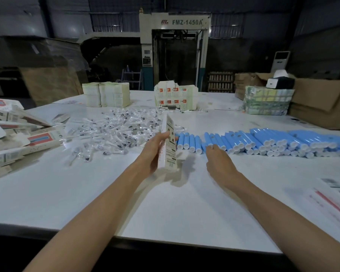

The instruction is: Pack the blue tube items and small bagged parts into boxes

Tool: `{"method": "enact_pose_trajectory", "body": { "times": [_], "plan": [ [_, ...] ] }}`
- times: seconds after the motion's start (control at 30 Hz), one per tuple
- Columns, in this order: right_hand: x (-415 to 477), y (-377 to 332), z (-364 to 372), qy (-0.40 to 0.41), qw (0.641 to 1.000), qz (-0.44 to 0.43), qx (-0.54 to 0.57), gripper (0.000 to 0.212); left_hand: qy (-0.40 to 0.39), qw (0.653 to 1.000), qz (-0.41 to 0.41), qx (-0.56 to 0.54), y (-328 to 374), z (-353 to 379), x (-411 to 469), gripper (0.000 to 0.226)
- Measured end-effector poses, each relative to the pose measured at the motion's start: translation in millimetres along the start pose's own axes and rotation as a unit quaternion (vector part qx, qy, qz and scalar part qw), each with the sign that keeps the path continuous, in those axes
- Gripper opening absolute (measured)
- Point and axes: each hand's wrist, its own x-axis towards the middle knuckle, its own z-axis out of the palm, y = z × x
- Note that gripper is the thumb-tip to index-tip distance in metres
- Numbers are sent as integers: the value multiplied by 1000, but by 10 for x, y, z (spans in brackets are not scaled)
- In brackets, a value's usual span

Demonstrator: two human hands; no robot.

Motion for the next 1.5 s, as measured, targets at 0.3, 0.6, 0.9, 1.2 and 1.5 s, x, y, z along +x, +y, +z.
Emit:
{"method": "enact_pose_trajectory", "body": {
  "times": [0.3, 0.6, 0.9, 1.2, 1.5],
  "plan": [
    [-32, -23, -64, -33, 992, 52, -107, 43, -23, 998, 32, -39, -98, -24, -2, 37],
    [33, 189, -118, 21, 996, 87, 4, 31, -77, 995, 49, 33, -122, -42, -10, 44],
    [215, -224, -1006, 88, 686, 27, 722, 13, -46, 993, 47, 102, -110, -6, -22, 70],
    [661, -601, -939, 76, 750, 55, 655, 43, -42, 991, 56, 113, -114, 18, -64, 53],
    [754, -373, -955, -14, 871, -1, 492, 85, -69, 989, 38, 128, -133, 63, -75, 50]
  ]
}}
